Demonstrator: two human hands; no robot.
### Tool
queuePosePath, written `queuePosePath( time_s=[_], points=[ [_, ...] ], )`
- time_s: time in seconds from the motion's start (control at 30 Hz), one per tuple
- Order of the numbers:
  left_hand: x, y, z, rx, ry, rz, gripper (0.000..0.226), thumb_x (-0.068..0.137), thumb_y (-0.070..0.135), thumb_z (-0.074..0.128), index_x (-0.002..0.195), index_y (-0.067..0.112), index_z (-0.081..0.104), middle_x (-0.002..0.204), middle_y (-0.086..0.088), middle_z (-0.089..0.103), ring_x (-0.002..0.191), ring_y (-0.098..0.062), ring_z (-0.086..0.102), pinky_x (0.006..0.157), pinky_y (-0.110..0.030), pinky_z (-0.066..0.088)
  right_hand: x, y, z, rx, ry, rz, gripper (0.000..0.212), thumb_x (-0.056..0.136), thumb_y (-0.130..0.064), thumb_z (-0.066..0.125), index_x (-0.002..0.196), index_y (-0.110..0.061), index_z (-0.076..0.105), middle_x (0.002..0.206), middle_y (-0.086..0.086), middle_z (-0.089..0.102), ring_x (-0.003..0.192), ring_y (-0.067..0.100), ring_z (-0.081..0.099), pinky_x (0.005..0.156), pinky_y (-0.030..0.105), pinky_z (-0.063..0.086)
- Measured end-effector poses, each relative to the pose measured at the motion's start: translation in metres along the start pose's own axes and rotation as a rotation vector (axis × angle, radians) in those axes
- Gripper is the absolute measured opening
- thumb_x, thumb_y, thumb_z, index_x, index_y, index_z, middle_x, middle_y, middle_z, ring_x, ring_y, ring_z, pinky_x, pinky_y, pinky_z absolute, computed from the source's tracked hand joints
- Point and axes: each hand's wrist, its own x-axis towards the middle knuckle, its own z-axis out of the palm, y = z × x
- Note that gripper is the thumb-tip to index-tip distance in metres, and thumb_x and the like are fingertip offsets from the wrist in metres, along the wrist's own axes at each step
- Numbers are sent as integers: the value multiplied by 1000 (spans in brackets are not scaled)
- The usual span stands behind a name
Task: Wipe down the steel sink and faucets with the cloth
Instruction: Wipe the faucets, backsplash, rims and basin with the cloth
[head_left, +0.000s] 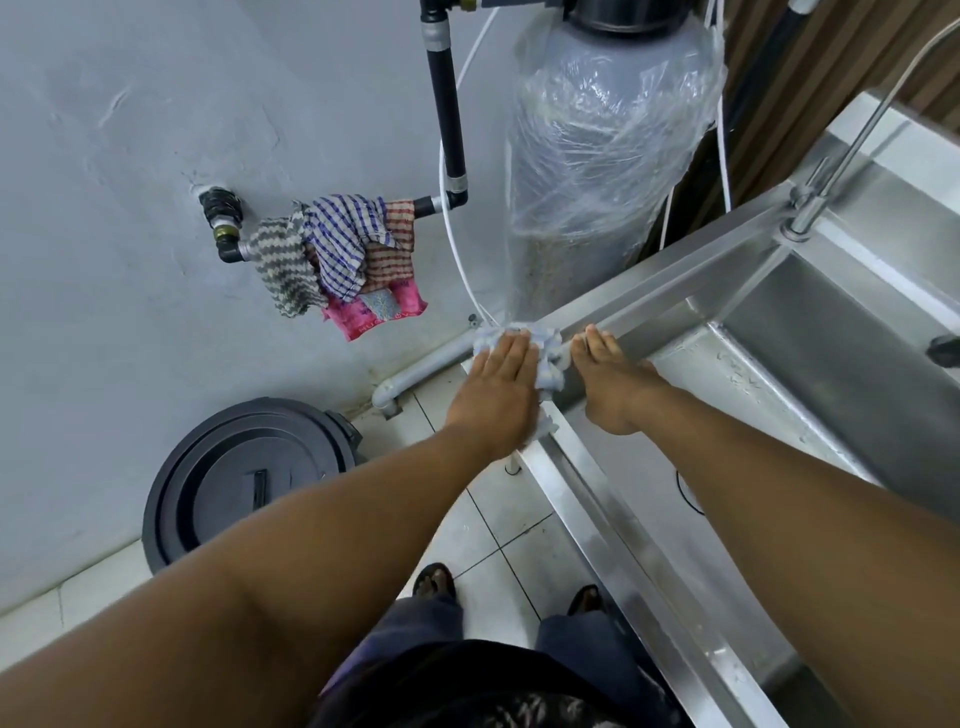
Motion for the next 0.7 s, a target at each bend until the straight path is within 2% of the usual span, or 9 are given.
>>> queuePosePath(
  time_s=[0.1,0.17,0.2,0.27,0.33,0.43,0.57,0.63,0.7],
  points=[
    [1,15,2,-68,29,-155,77,101,35,38,156,2,-5,164,-17,-12,152,-30,-13,122,-43,-7,-2,-2,0,17,2,6,86,98,-7,45,158,-17,-16,163,0,-30,152,19,-22,121,58,9],
    [-17,42,10,-149,77,-224,71,100,35,26,155,-1,-1,163,-20,-9,152,-33,-11,121,-44,-9,-4,-3,-2,28,-14,8,84,99,-9,44,158,-16,-16,163,0,-31,152,19,-22,121,59,8],
    [-30,55,15,-180,89,-198,70,99,37,23,155,-1,3,163,-20,-4,152,-34,-8,120,-44,-9,-5,-3,-2,31,-23,3,83,100,-9,43,158,-15,-16,162,0,-31,152,19,-22,121,60,8],
    [-58,72,29,-180,101,-6,67,101,36,30,154,-3,18,162,-22,13,152,-36,6,121,-47,-2,-4,-3,-3,34,-23,-9,85,99,-8,45,158,-15,-16,163,0,-31,152,19,-22,121,60,9],
    [-73,65,39,-139,110,254,60,101,35,36,148,-2,39,154,-22,36,146,-35,29,121,-49,14,-4,-3,-3,38,-18,1,88,96,-4,46,158,-16,-17,162,-1,-31,152,18,-22,121,59,9],
    [-54,15,36,-130,129,458,56,103,36,35,141,-2,49,146,-22,48,139,-35,42,120,-48,24,-4,-4,-3,34,-28,16,87,96,-3,44,158,-16,-17,162,-1,-32,152,18,-23,122,58,9],
    [-2,-43,8,-94,58,403,65,104,44,21,147,0,41,153,-22,38,145,-35,32,121,-48,20,-6,-10,-4,31,-20,57,87,99,-12,49,158,-13,-15,163,1,-29,152,20,-22,122,57,9],
    [15,-43,4,-52,20,373,67,102,45,29,153,1,28,161,-20,23,150,-33,18,123,-46,12,-7,-16,-4,45,-21,85,89,99,-15,50,158,-13,-17,163,1,-30,152,19,-22,122,56,8],
    [20,-27,2,-25,5,253,82,98,48,45,157,3,10,164,-18,5,153,-31,2,123,-44,-1,-7,-20,-3,54,-8,110,90,99,-15,50,157,-14,-19,163,1,-30,152,19,-22,122,56,8]
  ],
)
